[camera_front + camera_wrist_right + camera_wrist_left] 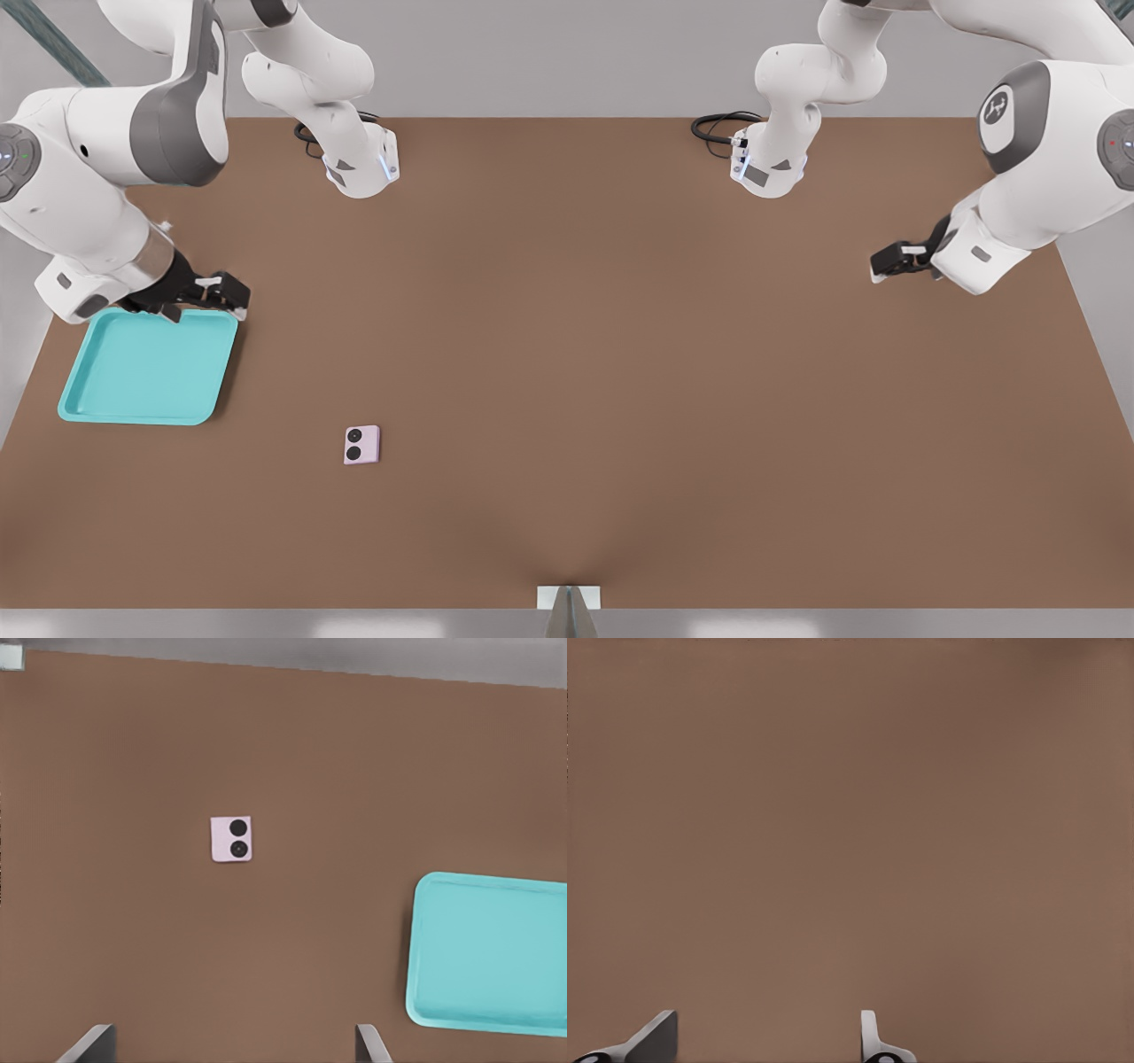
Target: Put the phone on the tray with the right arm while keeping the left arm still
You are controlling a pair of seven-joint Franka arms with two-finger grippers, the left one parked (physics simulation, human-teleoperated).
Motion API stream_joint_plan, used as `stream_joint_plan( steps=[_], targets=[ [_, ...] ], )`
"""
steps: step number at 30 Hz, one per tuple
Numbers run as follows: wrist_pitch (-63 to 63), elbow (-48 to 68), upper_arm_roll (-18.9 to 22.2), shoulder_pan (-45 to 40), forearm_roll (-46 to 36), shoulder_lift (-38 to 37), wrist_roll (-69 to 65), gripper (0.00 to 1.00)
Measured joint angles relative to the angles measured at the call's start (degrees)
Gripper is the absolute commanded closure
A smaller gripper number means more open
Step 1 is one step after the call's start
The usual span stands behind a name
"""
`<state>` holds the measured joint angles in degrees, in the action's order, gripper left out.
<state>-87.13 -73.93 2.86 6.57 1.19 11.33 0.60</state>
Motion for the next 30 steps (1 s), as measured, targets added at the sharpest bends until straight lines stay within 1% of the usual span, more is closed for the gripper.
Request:
stream_joint_plan(
  steps=[2, 4, 6, 9, 11, 12, 15, 19, 24, 30],
  targets=[
    [-2.5, 0.1, 0.0, 0.0, -0.1, 0.3, 0.2, 0.00],
    [-4.3, 0.6, 0.0, 0.4, -0.1, 2.2, 0.4, 0.00],
    [-5.7, 3.7, -0.4, 1.7, 0.0, 8.8, 0.8, 0.00],
    [-7.0, 13.0, -0.6, 5.2, 0.2, 20.8, 1.6, 0.00],
    [-8.0, 17.8, -0.4, 6.8, 0.2, 26.4, 2.3, 0.00],
    [-8.6, 19.2, -0.2, 7.5, 0.2, 28.0, 2.6, 0.00],
    [-10.0, 19.9, -0.1, 8.0, 0.1, 29.6, 3.7, 0.00],
    [-11.6, 15.8, -0.1, 7.9, -0.4, 30.3, 4.9, 0.00],
    [-13.5, 14.1, -0.3, 8.0, -0.5, 32.6, 6.9, 0.00],
    [-18.0, 9.5, -0.3, 8.1, -0.6, 33.3, 9.8, 0.00]
  ],
)
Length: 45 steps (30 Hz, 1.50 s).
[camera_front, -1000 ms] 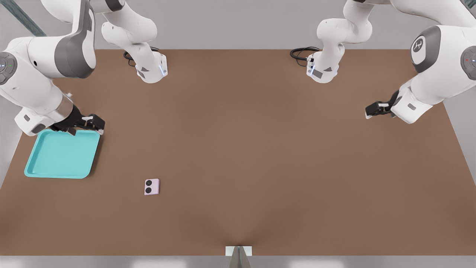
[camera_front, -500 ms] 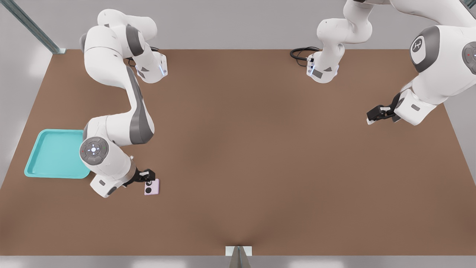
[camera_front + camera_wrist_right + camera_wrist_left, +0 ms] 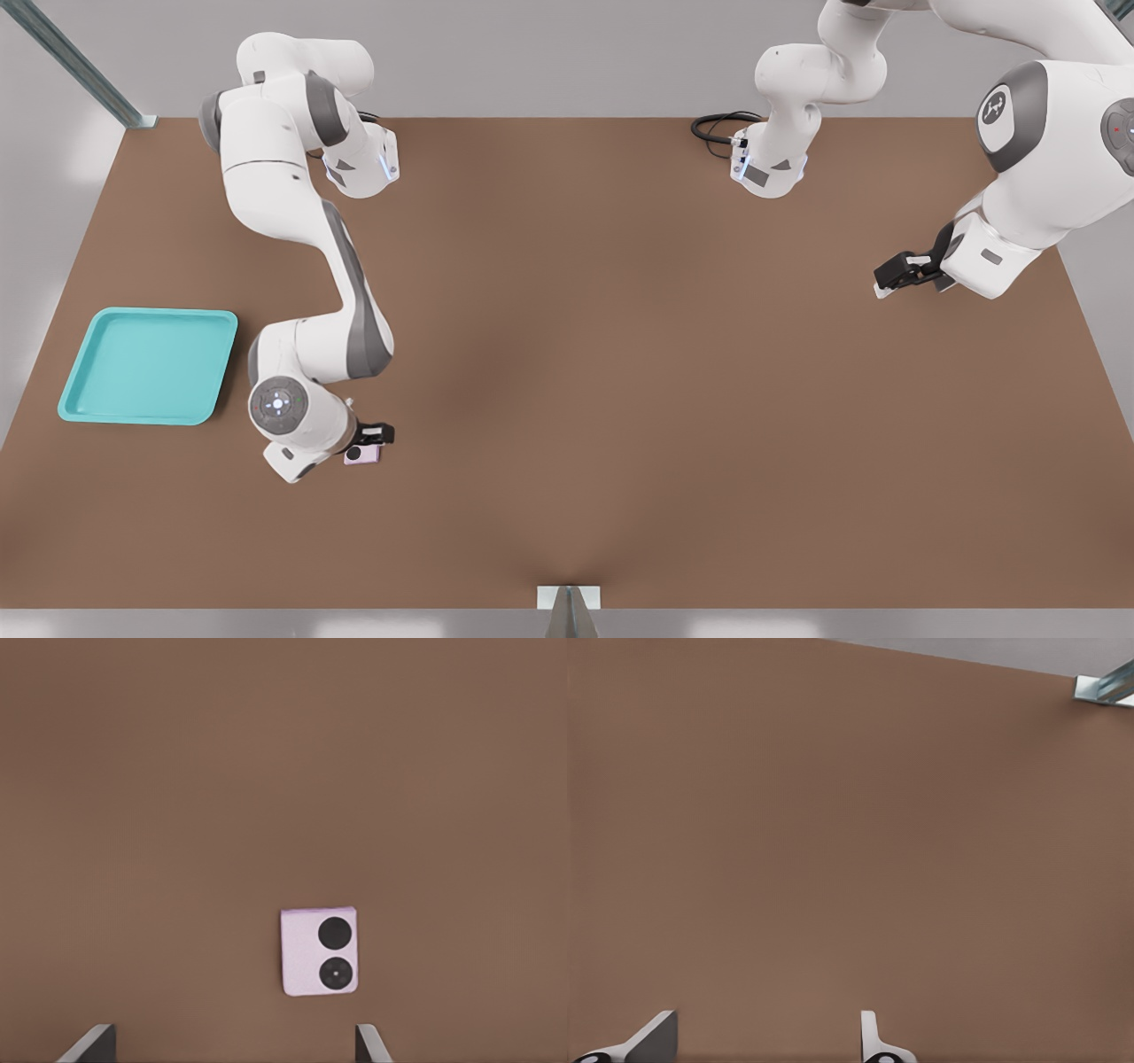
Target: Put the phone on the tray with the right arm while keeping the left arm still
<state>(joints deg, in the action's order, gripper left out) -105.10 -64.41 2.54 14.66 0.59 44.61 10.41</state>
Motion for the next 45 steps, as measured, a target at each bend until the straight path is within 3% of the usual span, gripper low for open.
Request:
stream_joint_plan(
  steps=[13, 45],
  targets=[
    [-13.1, -14.8, 0.1, -3.3, 0.1, -1.8, 2.9, 0.00],
    [-23.3, -16.7, 0.4, -3.6, -0.8, 4.8, -6.0, 0.00]
  ],
)
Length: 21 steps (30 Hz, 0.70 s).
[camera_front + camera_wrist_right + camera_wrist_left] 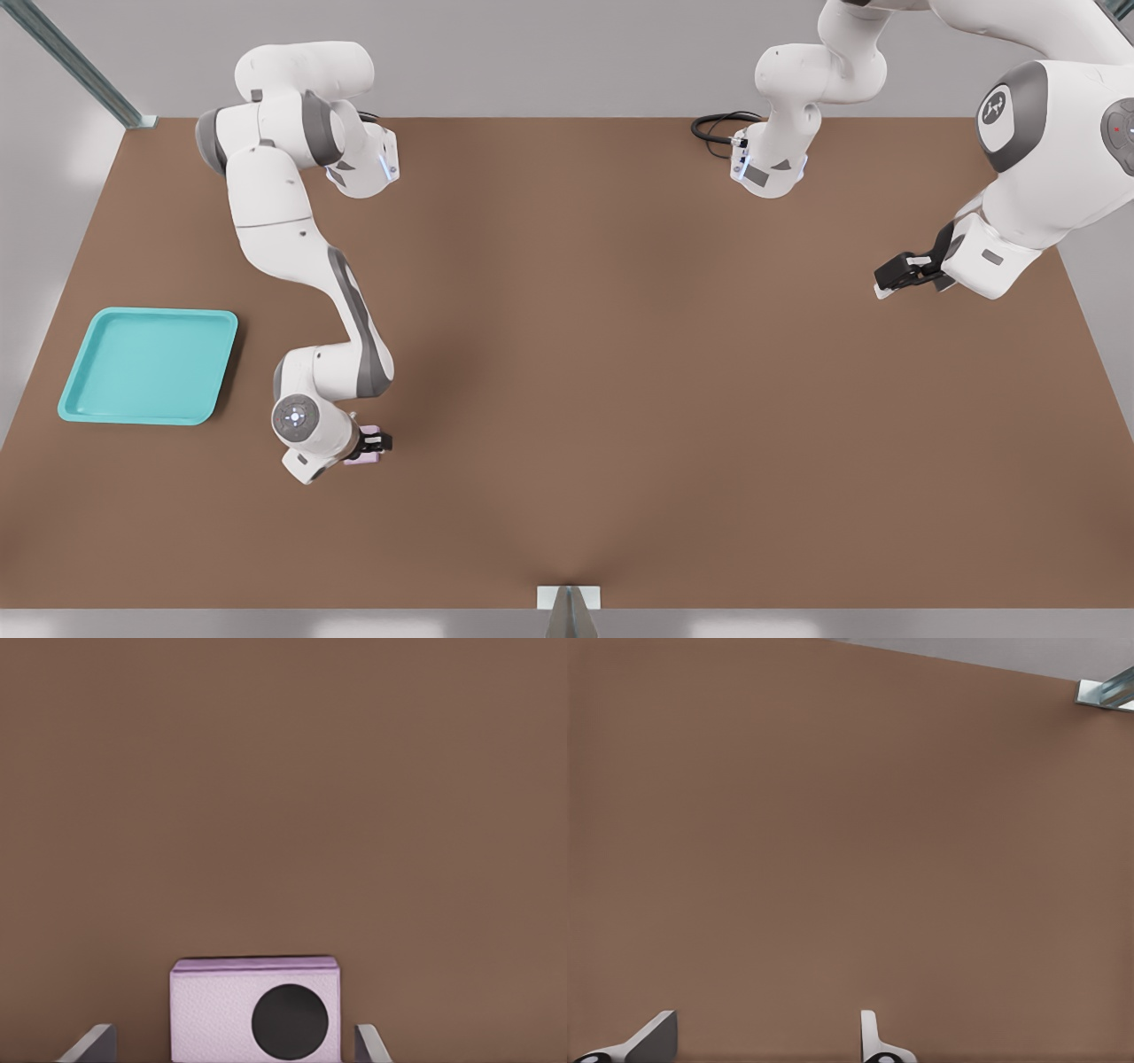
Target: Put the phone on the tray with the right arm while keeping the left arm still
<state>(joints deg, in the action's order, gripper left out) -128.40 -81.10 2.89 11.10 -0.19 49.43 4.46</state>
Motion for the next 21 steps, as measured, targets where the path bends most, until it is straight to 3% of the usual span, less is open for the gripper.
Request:
stream_joint_plan(
  steps=[13, 17, 21],
  targets=[
    [-2.7, -1.9, 0.0, -0.6, -0.1, 0.7, -2.3, 0.00],
    [-3.1, -2.1, 0.0, -0.6, -0.1, 0.7, -2.7, 0.13],
    [-3.2, -2.2, 0.0, -0.6, -0.1, 0.7, -3.0, 0.16]
  ],
)
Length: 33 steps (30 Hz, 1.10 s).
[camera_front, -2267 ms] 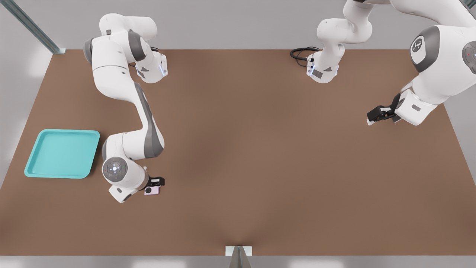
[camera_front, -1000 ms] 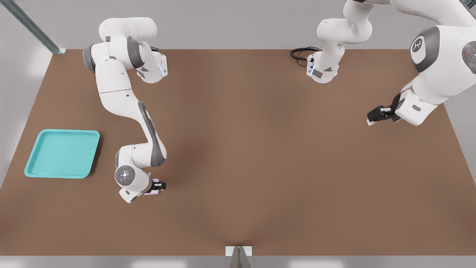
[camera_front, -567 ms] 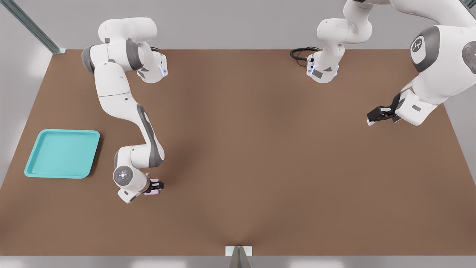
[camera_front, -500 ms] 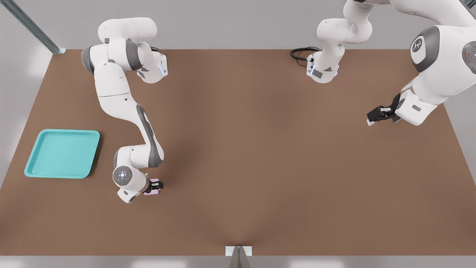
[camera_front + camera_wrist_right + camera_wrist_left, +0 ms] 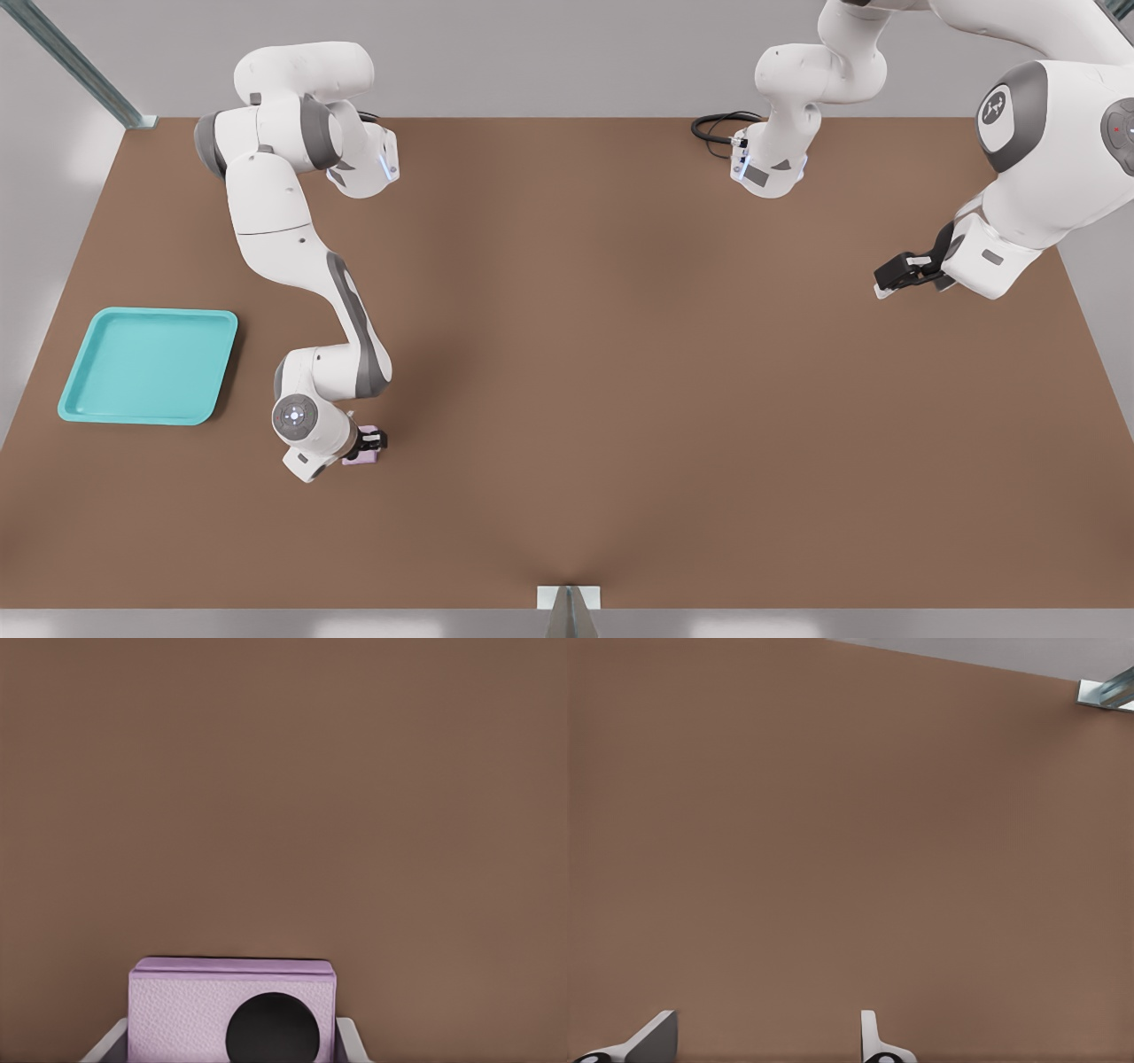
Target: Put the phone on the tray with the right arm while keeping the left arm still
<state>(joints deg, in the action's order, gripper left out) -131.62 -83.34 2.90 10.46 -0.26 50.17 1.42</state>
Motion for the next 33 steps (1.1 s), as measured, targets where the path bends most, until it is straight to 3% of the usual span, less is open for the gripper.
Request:
stream_joint_plan(
  steps=[9, 14, 23, 27, 28, 29, 33],
  targets=[
    [0.5, -0.2, 0.0, -0.3, -0.1, -1.2, -0.8, 0.22],
    [3.1, -1.0, 0.1, -3.9, 0.0, -8.8, -1.6, 0.22],
    [-0.1, -19.3, 0.1, -20.8, 0.1, -21.3, -8.6, 0.22],
    [-2.7, -22.6, 0.2, -30.1, 0.0, -23.3, -14.6, 0.22],
    [-3.1, -22.9, 0.3, -32.6, 0.0, -23.2, -16.4, 0.21],
    [-3.5, -23.2, 0.3, -34.7, 0.0, -22.9, -18.0, 0.00],
    [-4.3, -24.0, 0.2, -37.7, -0.8, -23.1, -23.5, 0.00]
  ],
)
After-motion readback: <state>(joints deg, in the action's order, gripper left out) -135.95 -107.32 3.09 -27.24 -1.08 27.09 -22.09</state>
